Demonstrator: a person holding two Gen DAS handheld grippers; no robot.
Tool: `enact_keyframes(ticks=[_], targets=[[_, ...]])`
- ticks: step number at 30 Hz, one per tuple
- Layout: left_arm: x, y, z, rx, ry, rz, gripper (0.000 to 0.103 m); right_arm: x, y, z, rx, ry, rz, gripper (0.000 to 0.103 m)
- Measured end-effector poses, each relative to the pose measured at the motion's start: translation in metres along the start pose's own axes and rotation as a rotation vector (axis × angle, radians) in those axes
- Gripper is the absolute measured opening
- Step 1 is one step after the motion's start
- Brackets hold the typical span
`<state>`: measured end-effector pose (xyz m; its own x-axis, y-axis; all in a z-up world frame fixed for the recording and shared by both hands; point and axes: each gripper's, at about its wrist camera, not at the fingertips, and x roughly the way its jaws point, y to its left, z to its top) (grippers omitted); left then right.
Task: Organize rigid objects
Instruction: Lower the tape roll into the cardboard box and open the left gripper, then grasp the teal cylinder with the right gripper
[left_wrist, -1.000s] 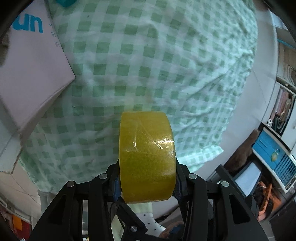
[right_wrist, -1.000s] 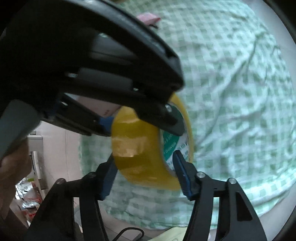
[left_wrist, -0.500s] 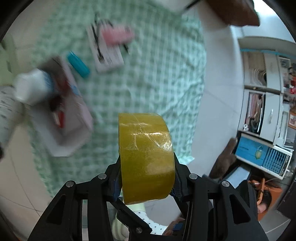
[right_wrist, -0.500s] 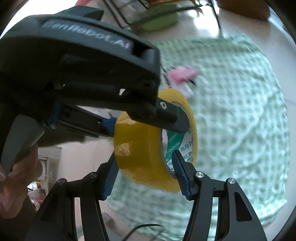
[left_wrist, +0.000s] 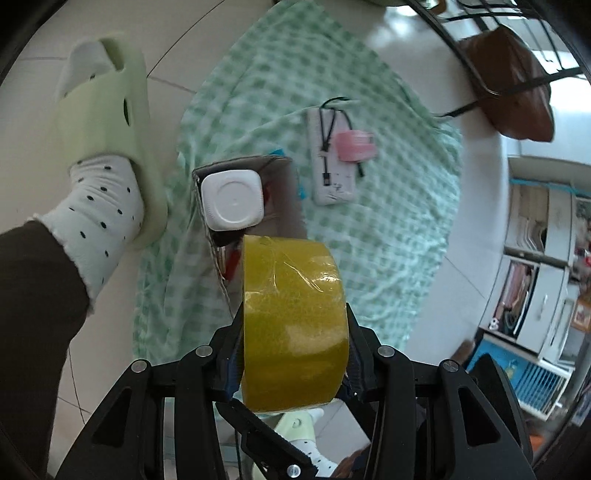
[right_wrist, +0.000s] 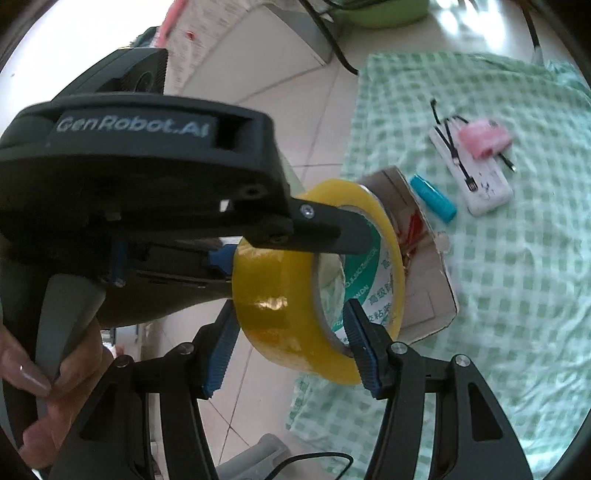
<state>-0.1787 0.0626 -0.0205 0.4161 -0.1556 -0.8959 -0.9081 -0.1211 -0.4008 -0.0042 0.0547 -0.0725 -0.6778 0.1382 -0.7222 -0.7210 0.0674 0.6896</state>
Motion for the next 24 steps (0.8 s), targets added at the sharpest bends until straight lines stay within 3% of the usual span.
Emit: enact_keyframes(ticks=[5,7,9,10,12,13,14,16,18,24], targets=[[0.014,-0.014,0.008,0.003,0.002,-0.029,0.042,-0.003,-0.019,-0.008,-0.001,-0.017,-0.078,0.061],[0.025,-0.011,0.013,-0.017,0.004,-0.001,0.042,0.000,-0.026,-0.010,0.012,0.021,-0.159,0.079],[0.036,-0.002,0.017,-0.023,0.020,0.023,0.042,-0.002,-0.033,-0.016,0.043,0.044,-0.271,0.090],[0.038,0.001,0.018,-0.042,0.022,0.043,0.044,-0.006,-0.035,-0.018,0.057,0.037,-0.286,0.091],[0.035,0.001,0.018,-0.069,0.012,0.033,0.063,-0.018,-0.043,-0.020,0.096,0.000,-0.289,0.091],[0.030,-0.001,0.019,-0.073,-0.016,0.032,0.081,-0.022,-0.048,-0.019,0.109,-0.019,-0.308,0.093],[0.025,-0.005,0.019,-0.068,-0.044,0.040,0.087,-0.030,-0.051,-0.018,0.118,-0.042,-0.347,0.095],[0.017,-0.012,0.020,-0.037,-0.080,0.073,0.087,-0.041,-0.058,-0.013,0.117,-0.077,-0.454,0.103],[0.009,-0.015,0.017,-0.016,-0.104,0.100,0.087,-0.047,-0.068,-0.009,0.098,-0.089,-0.580,0.103],[-0.008,-0.014,0.002,-0.056,-0.164,0.133,0.087,-0.044,-0.116,0.001,0.055,0.022,-0.776,0.102]])
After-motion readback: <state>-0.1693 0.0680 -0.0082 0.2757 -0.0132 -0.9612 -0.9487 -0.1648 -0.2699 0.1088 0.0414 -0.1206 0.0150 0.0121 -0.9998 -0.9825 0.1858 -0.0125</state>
